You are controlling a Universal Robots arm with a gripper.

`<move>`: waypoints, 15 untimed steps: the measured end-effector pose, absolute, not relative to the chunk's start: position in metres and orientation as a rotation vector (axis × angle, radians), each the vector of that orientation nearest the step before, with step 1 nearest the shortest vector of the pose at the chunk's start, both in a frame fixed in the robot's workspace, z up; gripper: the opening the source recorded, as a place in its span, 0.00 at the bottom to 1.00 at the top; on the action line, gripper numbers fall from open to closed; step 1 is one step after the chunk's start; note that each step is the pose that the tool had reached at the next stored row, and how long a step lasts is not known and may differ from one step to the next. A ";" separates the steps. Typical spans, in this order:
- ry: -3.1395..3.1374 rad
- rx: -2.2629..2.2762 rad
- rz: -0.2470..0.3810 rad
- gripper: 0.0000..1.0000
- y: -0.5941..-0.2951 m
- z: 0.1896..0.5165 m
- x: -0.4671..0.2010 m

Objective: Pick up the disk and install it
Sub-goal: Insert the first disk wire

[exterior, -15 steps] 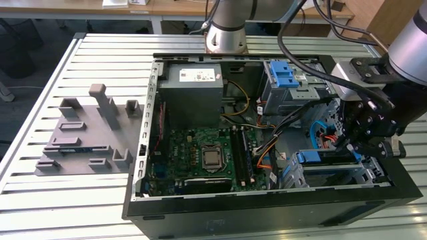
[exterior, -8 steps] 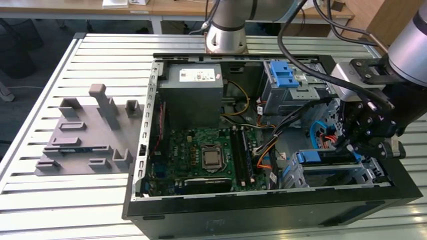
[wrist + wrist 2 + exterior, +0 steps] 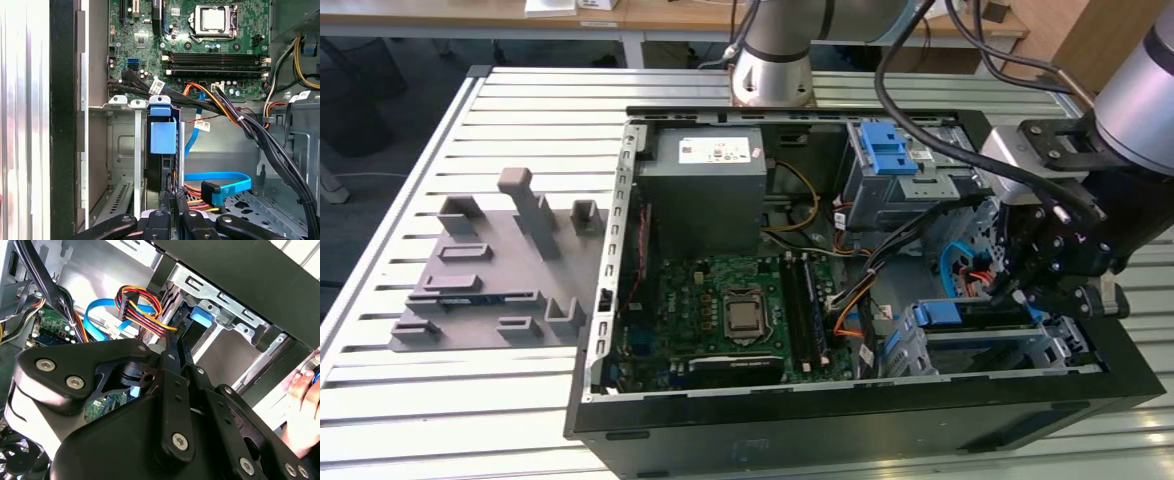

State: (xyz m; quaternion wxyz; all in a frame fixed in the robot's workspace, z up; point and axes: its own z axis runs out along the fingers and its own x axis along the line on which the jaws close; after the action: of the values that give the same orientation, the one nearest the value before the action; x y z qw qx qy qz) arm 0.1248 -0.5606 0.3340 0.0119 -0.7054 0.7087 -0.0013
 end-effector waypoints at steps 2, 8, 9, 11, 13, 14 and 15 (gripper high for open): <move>2.210 -2.199 -0.004 0.16 -0.561 0.334 0.125; 2.211 -2.200 -0.003 0.16 -0.561 0.331 0.125; 2.211 -2.200 -0.002 0.16 -0.561 0.331 0.125; 2.211 -2.200 -0.002 0.16 -0.561 0.331 0.125; 2.211 -2.201 -0.002 0.16 -0.561 0.330 0.125; 2.211 -2.201 -0.002 0.16 -0.561 0.330 0.125; 2.211 -2.200 -0.002 0.16 -0.561 0.330 0.125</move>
State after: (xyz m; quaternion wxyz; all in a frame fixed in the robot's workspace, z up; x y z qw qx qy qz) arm 0.1248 -0.5607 0.3304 0.0110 -0.7053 0.7088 -0.0005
